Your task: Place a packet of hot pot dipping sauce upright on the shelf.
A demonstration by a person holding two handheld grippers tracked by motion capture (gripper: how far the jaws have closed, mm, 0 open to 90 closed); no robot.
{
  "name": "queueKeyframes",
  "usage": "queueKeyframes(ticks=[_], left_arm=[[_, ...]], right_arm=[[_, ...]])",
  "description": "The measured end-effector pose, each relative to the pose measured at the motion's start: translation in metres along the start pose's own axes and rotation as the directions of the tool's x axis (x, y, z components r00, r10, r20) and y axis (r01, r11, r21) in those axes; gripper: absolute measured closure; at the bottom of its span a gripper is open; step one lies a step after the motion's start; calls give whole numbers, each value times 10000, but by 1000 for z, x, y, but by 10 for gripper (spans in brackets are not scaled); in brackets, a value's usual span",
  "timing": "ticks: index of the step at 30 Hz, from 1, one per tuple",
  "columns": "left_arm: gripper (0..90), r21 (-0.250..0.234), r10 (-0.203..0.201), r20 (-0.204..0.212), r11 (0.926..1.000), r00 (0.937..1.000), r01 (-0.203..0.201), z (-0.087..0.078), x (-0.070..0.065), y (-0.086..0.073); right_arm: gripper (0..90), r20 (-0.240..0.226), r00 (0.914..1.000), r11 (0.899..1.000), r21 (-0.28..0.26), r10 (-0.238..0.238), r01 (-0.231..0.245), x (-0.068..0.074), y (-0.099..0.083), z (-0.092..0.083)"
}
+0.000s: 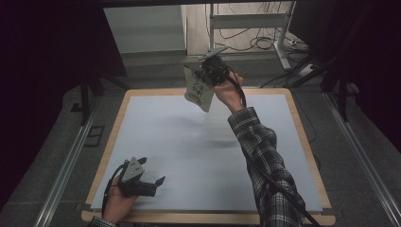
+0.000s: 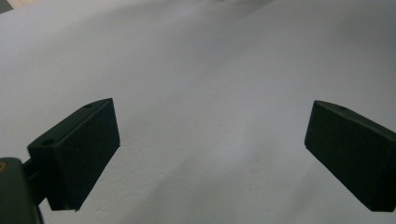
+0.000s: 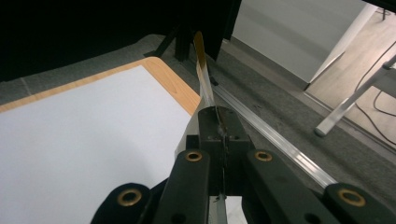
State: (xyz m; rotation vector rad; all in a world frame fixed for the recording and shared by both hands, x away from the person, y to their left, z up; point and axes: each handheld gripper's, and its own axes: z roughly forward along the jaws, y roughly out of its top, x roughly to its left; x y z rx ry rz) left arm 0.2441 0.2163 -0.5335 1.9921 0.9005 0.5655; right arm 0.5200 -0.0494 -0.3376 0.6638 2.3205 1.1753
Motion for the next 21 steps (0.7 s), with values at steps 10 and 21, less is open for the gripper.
queueKeyframes(ticks=[10, 21], left_arm=[[31, 31, -4, 13, 10000, 10000, 4, 0, 0, 0], [31, 78, 34, 1, 10000, 10000, -34, 1, -1, 0]], right_arm=[[891, 83, 9998, 9996, 247, -167, 165, -4, -6, 4], [890, -140, 9998, 9981, 613, 111, -102, -15, -22, -12]])
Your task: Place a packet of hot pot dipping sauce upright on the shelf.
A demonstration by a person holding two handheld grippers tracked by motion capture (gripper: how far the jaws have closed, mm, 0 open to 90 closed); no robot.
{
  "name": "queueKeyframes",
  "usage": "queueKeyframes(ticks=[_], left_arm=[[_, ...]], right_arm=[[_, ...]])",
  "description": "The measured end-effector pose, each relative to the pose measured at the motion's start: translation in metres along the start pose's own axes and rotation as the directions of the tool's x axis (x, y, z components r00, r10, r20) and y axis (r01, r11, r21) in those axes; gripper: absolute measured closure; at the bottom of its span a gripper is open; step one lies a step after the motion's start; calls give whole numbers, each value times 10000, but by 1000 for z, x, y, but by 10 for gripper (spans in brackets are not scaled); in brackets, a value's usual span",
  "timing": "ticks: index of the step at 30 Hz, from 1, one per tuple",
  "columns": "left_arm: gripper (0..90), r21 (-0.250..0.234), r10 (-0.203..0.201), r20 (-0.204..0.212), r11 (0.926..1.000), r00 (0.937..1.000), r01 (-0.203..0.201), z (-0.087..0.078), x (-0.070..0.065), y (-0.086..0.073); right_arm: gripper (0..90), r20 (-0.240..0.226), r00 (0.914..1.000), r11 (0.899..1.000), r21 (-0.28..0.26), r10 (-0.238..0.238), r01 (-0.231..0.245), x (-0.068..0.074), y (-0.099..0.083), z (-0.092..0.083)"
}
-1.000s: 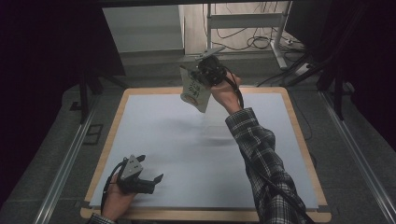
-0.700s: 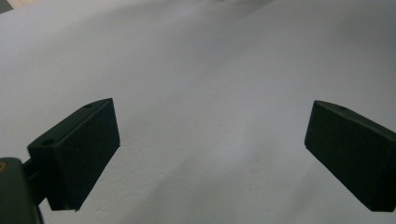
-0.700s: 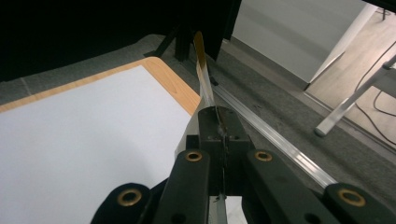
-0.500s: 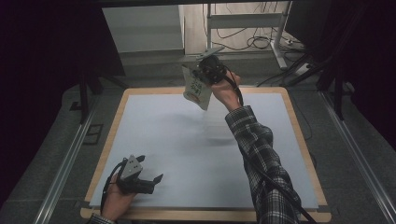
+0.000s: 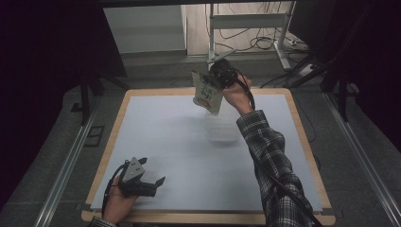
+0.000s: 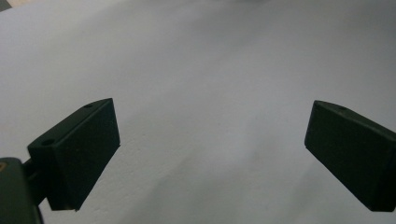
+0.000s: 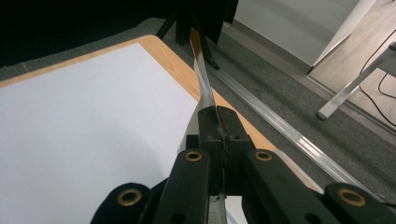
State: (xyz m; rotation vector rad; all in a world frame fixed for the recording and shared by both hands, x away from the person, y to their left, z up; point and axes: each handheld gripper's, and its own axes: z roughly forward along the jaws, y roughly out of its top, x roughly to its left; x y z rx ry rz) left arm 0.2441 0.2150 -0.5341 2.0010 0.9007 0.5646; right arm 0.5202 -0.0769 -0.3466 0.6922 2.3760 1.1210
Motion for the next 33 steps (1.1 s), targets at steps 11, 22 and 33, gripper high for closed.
queueKeyframes(ticks=[11, 22, 33], left_arm=[[31, 70, 56, -49, 10000, 10000, -56, 1, -1, 0], [31, 117, 121, -70, 9999, 9999, -120, 2, -1, 1], [32, 141, 137, -67, 9998, 9999, -136, 2, -1, 1]], right_arm=[[888, -31, 9999, 9984, 532, 168, -166, -11, -17, -20], [887, 436, 9988, 9946, 1000, 222, -265, -29, -39, -43], [853, 738, 9969, 9912, 1275, 266, -359, -32, -47, -42]])
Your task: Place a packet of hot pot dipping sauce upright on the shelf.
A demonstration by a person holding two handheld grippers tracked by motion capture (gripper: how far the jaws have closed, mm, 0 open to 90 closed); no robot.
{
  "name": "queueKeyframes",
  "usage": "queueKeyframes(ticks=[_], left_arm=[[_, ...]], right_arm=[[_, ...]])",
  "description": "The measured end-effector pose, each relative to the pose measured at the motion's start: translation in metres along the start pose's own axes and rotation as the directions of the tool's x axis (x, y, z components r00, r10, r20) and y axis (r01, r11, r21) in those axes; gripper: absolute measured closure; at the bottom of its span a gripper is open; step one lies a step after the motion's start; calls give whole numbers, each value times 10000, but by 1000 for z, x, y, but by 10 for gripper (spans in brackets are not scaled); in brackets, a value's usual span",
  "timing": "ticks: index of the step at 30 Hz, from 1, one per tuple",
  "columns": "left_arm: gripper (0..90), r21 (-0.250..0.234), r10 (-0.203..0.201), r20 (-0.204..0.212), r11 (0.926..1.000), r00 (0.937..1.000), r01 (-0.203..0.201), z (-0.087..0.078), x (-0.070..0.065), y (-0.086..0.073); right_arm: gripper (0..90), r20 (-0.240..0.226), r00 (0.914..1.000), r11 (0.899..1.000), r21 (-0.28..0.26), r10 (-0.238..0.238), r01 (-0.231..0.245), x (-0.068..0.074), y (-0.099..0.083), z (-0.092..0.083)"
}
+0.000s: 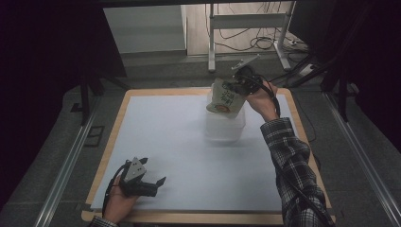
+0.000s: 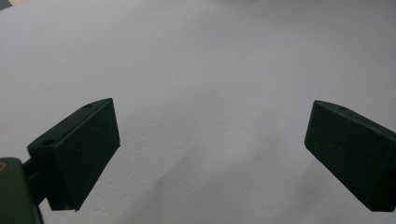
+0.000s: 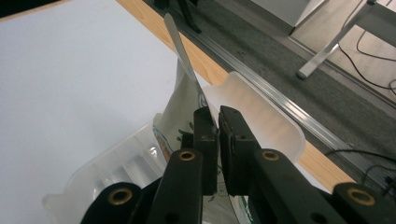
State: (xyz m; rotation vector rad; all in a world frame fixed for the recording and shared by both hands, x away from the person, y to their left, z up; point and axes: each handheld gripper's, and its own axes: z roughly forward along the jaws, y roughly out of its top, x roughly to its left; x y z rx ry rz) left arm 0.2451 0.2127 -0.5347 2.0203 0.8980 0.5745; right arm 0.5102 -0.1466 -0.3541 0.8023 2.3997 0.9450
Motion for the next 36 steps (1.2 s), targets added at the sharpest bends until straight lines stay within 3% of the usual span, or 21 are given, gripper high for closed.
queueKeyframes(ticks=[5, 11, 15, 16, 19, 28, 30, 32, 36], left_arm=[[32, 12, 3, 4, 10000, 10000, -3, 0, 0, 0], [31, 34, -1, 18, 10000, 10000, 1, 1, 0, 0], [32, 38, -4, 14, 10000, 10000, 4, 1, 0, 0], [32, 40, -2, 12, 10000, 10000, 2, 1, 0, 0], [31, 53, -2, 17, 10000, 10000, 2, 1, 0, 0], [32, 57, -36, 14, 10000, 10000, 36, 1, 0, 0], [32, 56, -41, 15, 10000, 10000, 41, 1, 1, 0], [31, 52, -45, 12, 10000, 10000, 45, 1, 1, -1], [31, 41, -34, 17, 10000, 10000, 34, 1, 0, -1]], right_arm=[[879, 105, 9999, 9999, 155, -34, 32, -3, -3, -1], [843, 99, 9999, 10000, 36, 13, -14, -2, -3, 1], [816, 166, 9999, 9997, 229, 32, -35, -3, -5, 4], [843, 243, 9997, 9995, 313, 42, -50, -3, -7, 4], [885, 363, 9993, 9989, 471, -43, 26, -4, -9, 4], [881, 467, 9972, 9966, 608, -577, 548, -2, 1, -4], [873, 303, 9970, 9952, 699, -712, 689, 0, 4, -2], [869, 455, 9940, 9922, 804, -990, 952, 6, 8, 2], [887, 462, 9946, 9938, 646, -930, 899, 9, 13, 1]])
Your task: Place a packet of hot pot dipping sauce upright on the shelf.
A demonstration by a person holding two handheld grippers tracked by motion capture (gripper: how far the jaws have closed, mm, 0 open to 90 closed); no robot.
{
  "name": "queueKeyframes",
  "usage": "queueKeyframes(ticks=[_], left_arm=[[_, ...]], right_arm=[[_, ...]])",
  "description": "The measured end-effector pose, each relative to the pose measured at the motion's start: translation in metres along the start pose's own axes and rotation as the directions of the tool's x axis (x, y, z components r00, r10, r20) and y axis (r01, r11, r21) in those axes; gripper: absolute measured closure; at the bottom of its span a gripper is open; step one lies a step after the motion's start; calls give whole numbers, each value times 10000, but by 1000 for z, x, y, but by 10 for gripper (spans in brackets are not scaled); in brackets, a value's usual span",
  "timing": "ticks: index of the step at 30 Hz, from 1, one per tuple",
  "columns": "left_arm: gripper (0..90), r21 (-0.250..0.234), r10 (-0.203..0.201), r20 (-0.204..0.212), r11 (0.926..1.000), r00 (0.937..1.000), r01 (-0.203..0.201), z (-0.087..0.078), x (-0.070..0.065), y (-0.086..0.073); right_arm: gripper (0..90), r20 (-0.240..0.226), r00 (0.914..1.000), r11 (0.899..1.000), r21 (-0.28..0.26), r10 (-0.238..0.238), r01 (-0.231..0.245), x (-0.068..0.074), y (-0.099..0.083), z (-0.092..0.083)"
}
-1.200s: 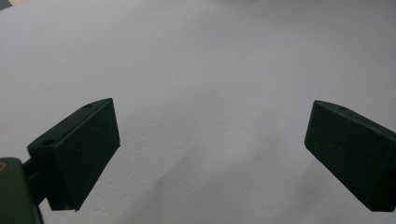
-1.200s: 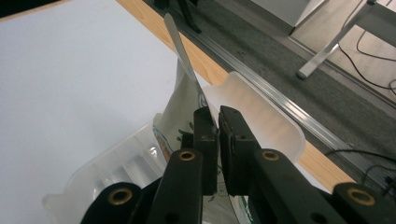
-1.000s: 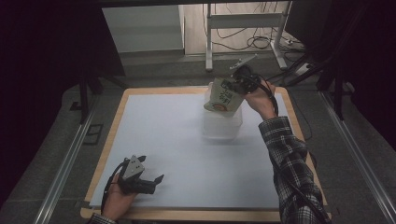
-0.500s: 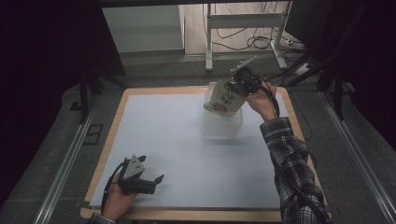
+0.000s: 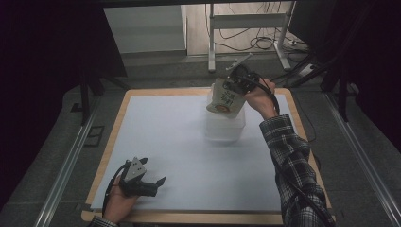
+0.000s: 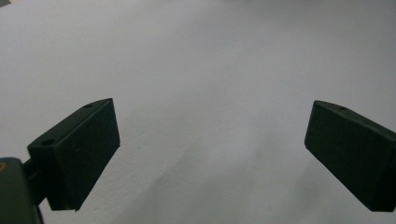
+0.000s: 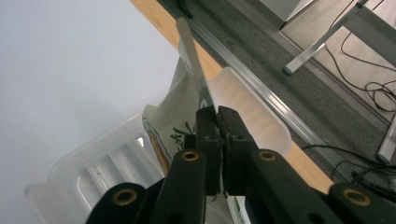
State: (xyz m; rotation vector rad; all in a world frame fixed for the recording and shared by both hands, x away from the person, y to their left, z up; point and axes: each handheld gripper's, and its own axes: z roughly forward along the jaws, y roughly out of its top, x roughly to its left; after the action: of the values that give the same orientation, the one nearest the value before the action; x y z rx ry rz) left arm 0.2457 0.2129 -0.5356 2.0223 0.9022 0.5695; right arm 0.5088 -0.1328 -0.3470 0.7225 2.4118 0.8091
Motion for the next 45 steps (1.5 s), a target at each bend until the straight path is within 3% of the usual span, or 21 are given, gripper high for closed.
queueKeyframes(ticks=[10, 15, 23, 25, 27, 34, 45], left_arm=[[32, 17, 12, 7, 10000, 10000, -12, 0, 0, 0], [32, -5, -19, 0, 10000, 10000, 19, 0, 0, 0], [32, -11, 3, 6, 10000, 10000, -3, 0, 0, 0], [31, -10, 6, 8, 10000, 10000, -6, 0, 0, 0], [31, -2, 19, 0, 10000, 10000, -19, 0, 0, 0], [31, -4, 34, 2, 10000, 10000, -34, 0, -1, 0], [31, -3, 64, -22, 10000, 10000, -64, 0, -1, 1]], right_arm=[[891, 82, 9977, 9957, 637, -678, 672, 2, 8, -9], [893, 57, 9947, 9888, 1088, -1031, 1018, 11, 15, 1], [884, -212, 9935, 9820, 1507, -1116, 1135, 19, 13, 21], [855, -111, 9924, 9834, 1331, -1225, 1229, 22, 9, 27], [784, -337, 9938, 9884, 1063, -1056, 1086, 22, 9, 27], [586, -399, 9933, 9915, 677, -1084, 1110, 26, 9, 22], [351, -433, 9985, 9990, 286, -336, 348, 20, -2, 15]])
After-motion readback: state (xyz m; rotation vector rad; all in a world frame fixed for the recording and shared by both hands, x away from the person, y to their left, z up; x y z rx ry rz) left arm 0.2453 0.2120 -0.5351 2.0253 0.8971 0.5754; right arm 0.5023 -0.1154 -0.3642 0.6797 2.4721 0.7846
